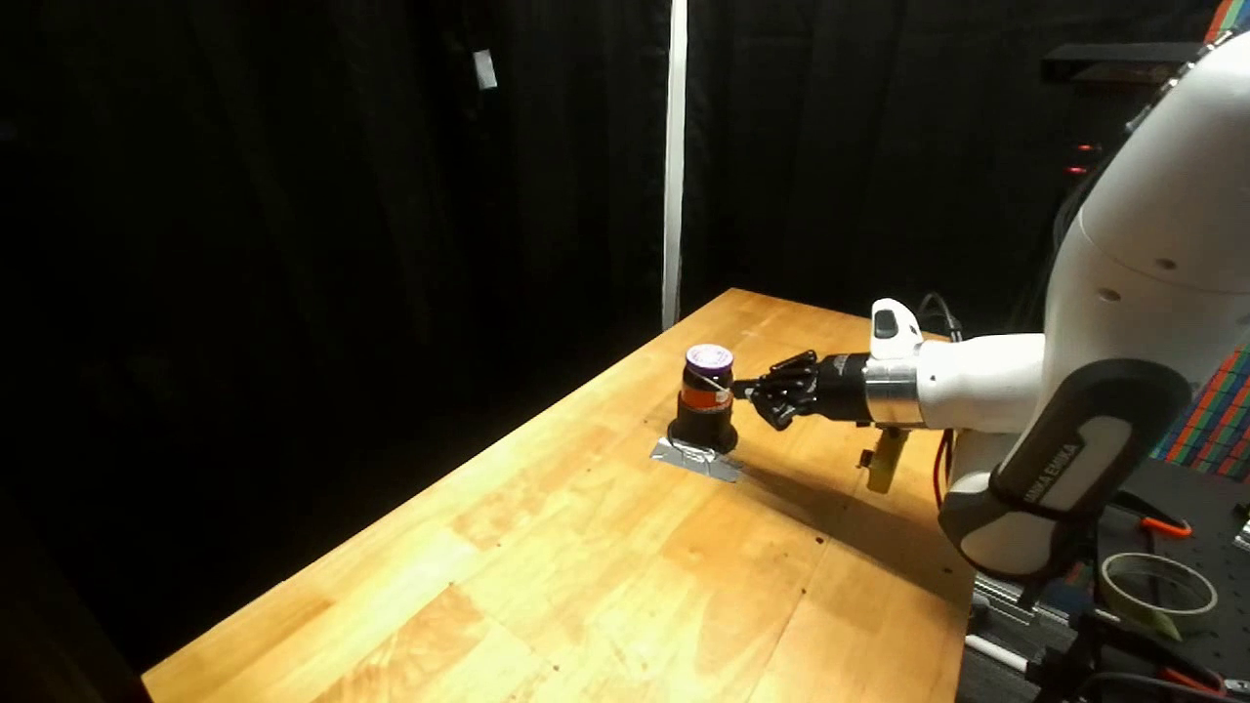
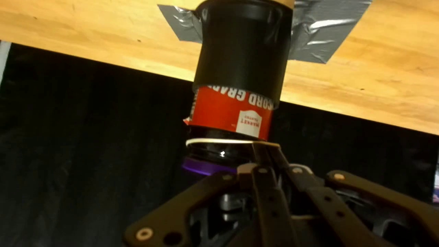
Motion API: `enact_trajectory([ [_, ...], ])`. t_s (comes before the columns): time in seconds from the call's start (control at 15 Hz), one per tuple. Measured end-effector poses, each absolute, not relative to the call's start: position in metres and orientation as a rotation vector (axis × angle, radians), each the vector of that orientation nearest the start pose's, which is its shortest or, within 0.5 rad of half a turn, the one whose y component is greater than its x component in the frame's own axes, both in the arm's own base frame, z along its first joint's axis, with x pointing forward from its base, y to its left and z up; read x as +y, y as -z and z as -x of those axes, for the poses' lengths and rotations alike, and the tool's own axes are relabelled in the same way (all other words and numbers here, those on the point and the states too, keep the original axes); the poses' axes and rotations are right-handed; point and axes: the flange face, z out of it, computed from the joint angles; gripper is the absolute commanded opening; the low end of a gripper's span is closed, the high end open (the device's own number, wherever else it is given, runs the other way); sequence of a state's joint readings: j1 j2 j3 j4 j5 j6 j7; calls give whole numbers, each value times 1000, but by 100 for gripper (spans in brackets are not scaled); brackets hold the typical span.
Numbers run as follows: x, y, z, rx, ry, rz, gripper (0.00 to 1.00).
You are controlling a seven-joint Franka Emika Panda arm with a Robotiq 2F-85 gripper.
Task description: Put the elastic around the bottle
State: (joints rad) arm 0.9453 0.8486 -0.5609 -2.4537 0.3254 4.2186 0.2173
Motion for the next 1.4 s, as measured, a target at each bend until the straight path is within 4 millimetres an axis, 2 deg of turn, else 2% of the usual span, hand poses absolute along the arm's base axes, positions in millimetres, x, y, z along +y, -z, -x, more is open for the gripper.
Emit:
enact_trajectory([
  [0.13, 153, -170, -453, -332, 1903, 2683, 8],
  [0.33, 161, -169, -443, -301, 2027, 2681, 8],
  [0.53, 157, -164, -432, -180, 2144, 2705, 6],
  [0.67, 151, -164, -431, -202, 2149, 2747, 8],
  [0.73, 146, -170, -438, -223, 2114, 2796, 8],
  [0.93, 119, -211, -467, -266, 1926, 2973, 9],
  [1.2, 90, -282, -498, -240, 1647, 3166, 10],
  [1.27, 84, -299, -502, -228, 1579, 3196, 29],
  [1.4, 76, -330, -509, -206, 1439, 3238, 39],
])
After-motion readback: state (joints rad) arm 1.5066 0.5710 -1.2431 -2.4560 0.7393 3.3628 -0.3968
